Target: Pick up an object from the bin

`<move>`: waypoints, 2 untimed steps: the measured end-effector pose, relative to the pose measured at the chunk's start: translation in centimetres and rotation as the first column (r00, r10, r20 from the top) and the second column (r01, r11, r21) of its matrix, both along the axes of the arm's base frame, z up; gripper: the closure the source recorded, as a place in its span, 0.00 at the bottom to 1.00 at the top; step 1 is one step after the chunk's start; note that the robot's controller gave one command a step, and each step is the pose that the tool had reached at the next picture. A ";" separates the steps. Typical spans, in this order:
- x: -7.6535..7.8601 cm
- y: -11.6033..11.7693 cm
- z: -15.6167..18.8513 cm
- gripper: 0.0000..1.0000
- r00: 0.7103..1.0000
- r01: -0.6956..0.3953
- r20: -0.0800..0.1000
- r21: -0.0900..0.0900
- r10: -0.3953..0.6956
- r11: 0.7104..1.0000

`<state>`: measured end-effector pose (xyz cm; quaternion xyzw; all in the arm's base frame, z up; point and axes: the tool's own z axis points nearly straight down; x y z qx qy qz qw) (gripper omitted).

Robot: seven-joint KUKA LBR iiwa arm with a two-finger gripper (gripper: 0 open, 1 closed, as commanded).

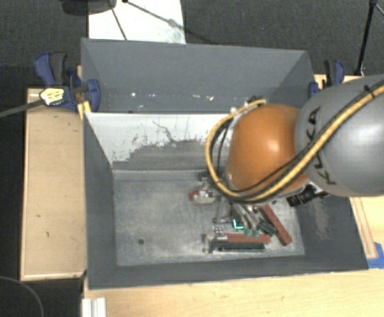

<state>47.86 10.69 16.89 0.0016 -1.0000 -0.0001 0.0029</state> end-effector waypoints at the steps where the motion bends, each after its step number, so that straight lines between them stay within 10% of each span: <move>1: 0.2 0.0 0.3 0.00 1.000 0.005 0.008 0.001 -0.005 1.000; 2: 1.7 -5.3 -7.4 0.00 0.996 -0.094 0.012 0.000 0.094 0.996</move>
Offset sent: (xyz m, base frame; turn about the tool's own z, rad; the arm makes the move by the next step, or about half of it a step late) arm 0.0192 -0.0693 -0.0989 -0.1187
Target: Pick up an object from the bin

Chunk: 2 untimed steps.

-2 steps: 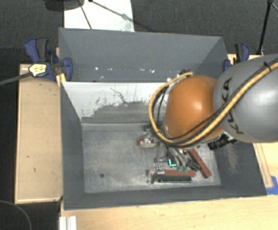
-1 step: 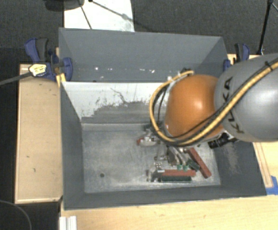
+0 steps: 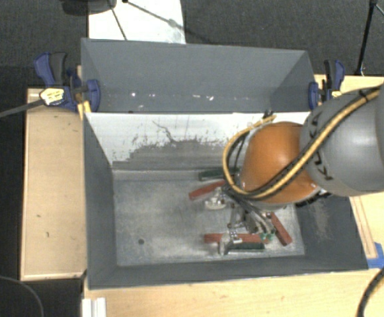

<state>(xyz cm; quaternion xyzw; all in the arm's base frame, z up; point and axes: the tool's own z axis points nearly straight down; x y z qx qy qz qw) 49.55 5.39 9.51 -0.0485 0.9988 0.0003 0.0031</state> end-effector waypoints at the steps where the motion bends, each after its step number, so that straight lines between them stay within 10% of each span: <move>1: 0.8 -1.2 1.3 0.00 0.999 -0.043 -0.008 0.000 0.043 0.999; 2: -0.4 -2.2 1.9 0.00 0.986 0.169 -0.003 0.000 -0.169 0.986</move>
Offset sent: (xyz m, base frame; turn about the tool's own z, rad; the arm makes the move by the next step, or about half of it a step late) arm -0.0130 -0.0269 0.0105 0.2425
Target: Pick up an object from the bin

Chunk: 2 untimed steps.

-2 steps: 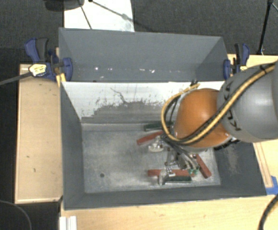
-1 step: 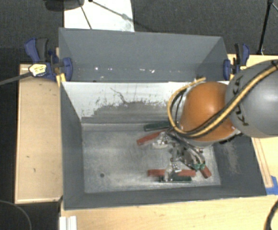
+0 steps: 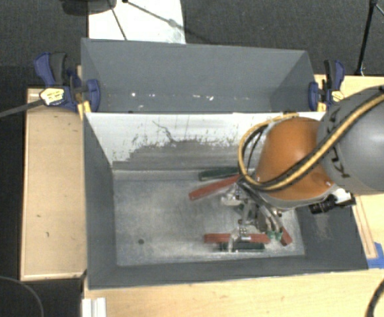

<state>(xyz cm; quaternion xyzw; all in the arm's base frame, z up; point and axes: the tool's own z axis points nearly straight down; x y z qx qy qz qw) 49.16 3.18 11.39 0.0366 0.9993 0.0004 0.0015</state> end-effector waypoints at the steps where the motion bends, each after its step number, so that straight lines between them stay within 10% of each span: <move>1: -0.6 -2.0 -4.1 0.00 1.000 0.004 0.000 0.000 -0.004 1.000; 2: 0.2 1.2 -3.9 1.00 0.997 0.074 0.010 -0.001 -0.074 0.997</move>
Offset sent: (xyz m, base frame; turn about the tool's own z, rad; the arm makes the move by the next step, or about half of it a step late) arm -0.0026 0.0137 -0.0439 0.0705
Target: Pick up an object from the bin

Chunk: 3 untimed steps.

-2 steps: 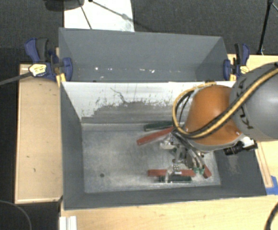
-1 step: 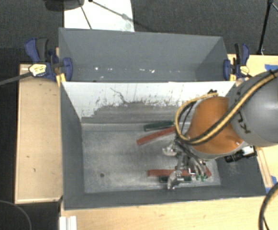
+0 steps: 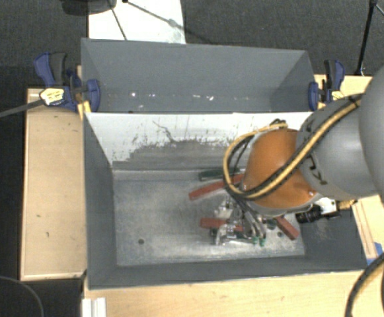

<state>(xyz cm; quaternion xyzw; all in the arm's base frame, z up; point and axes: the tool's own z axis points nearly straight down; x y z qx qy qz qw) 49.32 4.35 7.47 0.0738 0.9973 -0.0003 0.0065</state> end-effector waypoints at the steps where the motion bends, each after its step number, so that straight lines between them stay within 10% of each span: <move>1: 0.0 0.0 0.0 1.00 1.000 0.001 0.000 0.000 -0.001 1.000; 3: -0.3 0.0 1.3 1.00 1.000 0.001 -0.015 0.001 -0.001 1.000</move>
Offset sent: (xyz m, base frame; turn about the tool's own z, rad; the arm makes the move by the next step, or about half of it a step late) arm 0.0001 -0.0001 0.0328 0.0000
